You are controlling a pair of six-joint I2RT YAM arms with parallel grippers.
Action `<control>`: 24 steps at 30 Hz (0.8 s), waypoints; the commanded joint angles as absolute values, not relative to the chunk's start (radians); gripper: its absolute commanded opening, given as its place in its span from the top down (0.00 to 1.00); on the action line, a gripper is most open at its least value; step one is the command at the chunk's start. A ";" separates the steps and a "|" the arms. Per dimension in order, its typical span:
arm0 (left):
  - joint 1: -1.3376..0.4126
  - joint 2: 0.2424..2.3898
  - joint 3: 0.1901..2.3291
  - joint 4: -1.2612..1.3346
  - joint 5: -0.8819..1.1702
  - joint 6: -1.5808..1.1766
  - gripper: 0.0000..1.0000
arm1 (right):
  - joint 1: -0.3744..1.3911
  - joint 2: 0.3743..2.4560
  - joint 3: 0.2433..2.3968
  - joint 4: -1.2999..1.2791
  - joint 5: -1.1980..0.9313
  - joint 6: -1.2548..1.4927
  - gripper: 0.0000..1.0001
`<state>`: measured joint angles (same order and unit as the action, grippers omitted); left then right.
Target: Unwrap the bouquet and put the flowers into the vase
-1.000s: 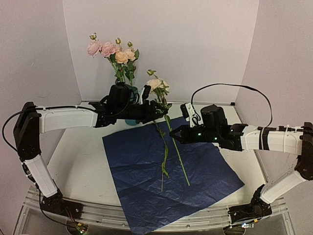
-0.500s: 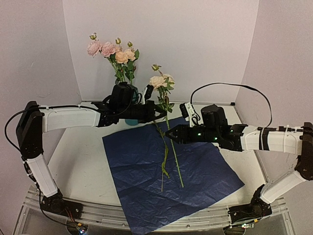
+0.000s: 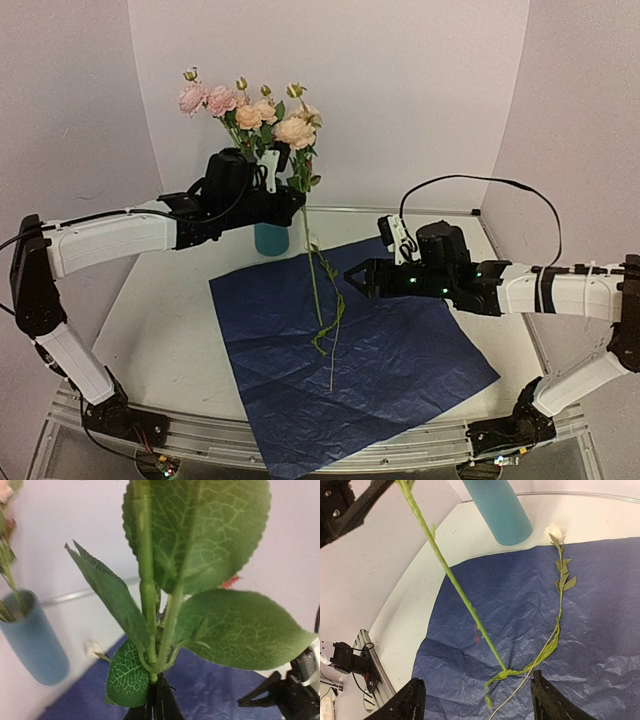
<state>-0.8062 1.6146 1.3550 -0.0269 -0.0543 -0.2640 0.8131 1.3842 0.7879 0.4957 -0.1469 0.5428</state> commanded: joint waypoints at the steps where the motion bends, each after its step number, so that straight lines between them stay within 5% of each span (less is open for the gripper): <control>1: -0.796 1.540 1.483 -0.026 -0.338 -0.007 1.00 | 0.817 1.341 0.781 0.516 -0.094 0.558 0.27; 24: -0.606 1.646 1.868 0.053 -0.279 0.089 1.00 | 0.816 1.298 0.757 0.492 -0.025 0.570 0.27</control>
<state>-0.6092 1.6210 1.7903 -0.0118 -0.2824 0.0589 0.8131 1.3251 0.7567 0.4900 -0.0432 0.5694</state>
